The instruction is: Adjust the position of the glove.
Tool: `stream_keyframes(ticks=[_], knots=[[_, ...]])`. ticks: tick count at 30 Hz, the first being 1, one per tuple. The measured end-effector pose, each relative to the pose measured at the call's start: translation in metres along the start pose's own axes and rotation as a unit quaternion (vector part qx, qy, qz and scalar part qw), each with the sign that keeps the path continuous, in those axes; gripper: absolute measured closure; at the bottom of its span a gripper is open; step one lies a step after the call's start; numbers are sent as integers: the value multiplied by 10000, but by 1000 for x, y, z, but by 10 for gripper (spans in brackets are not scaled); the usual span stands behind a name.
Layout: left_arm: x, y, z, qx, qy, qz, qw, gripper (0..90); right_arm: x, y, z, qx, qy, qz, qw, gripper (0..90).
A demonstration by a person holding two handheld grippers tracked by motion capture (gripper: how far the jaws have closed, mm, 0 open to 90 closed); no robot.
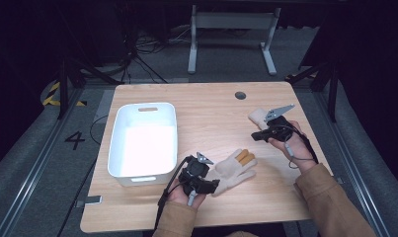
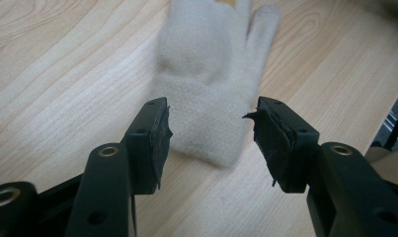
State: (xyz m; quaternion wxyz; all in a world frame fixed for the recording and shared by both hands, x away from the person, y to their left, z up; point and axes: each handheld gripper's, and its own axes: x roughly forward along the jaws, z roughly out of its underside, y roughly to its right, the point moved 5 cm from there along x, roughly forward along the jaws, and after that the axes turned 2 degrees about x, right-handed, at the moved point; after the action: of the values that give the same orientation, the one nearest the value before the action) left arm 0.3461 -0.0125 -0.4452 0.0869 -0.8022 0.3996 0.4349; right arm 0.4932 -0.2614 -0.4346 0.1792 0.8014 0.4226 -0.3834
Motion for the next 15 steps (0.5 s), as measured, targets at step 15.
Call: stream_keyframes(ticks=[15], knots=[[-1,0,1,59,-248,-89,9996,464,19,-16,-6,-233,-172,-172,9994,900]])
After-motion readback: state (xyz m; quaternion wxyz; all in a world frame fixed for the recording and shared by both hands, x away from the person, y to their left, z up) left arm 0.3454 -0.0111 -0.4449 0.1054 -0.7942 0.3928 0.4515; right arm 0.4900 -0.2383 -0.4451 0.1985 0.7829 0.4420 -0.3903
